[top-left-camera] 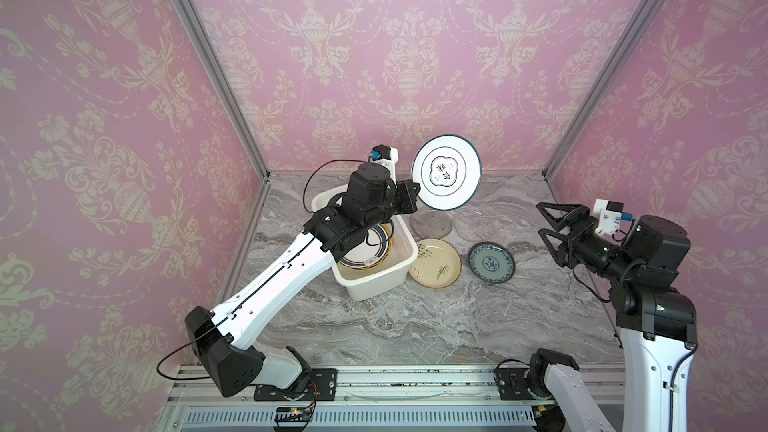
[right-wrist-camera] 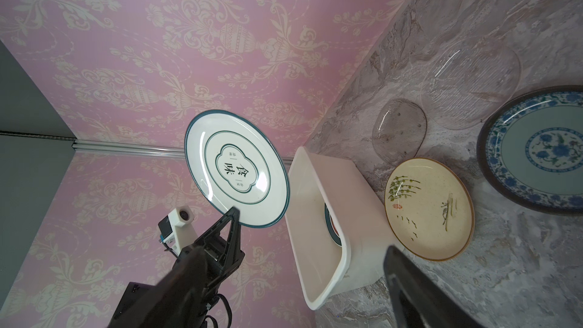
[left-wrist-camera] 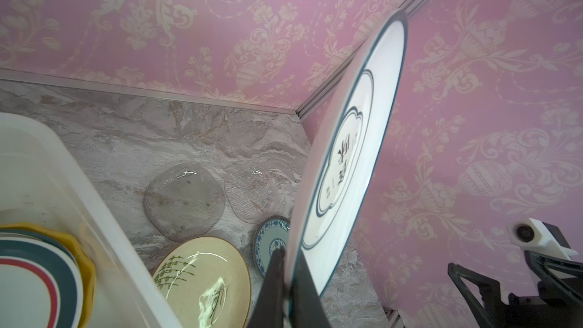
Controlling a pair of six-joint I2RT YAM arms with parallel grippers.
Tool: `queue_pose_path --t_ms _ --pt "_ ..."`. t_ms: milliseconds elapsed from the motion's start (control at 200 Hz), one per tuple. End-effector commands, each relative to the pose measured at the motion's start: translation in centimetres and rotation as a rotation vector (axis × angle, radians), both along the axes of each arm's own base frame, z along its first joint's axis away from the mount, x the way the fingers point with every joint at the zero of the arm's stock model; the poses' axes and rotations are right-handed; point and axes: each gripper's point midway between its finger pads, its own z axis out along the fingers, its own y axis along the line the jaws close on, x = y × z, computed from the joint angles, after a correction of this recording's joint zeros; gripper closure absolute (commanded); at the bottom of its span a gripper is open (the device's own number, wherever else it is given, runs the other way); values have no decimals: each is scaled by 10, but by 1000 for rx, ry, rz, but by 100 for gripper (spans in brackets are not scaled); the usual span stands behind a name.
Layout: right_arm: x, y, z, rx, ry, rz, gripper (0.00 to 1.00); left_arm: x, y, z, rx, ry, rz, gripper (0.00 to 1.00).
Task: Place the plates into the plastic bin on the countertop
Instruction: 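Carry the upright plate over the bin with the left gripper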
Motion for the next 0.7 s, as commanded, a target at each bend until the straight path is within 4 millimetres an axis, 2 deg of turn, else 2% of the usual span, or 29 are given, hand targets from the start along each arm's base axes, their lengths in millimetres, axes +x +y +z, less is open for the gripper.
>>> queue_pose_path --t_ms 0,225,380,520,695 --pt "0 9 2 -20 -23 28 11 -8 30 6 44 -20 40 100" --pt "9 49 -18 -79 29 171 12 -18 78 2 150 -15 97 100" --pt "19 82 -29 -108 56 261 12 -19 108 -4 132 24 143 100" --pt "29 106 -33 -137 63 316 13 -19 117 -14 86 76 159 100" --pt "38 133 -40 -156 75 372 13 -17 129 -39 45 182 221 100"
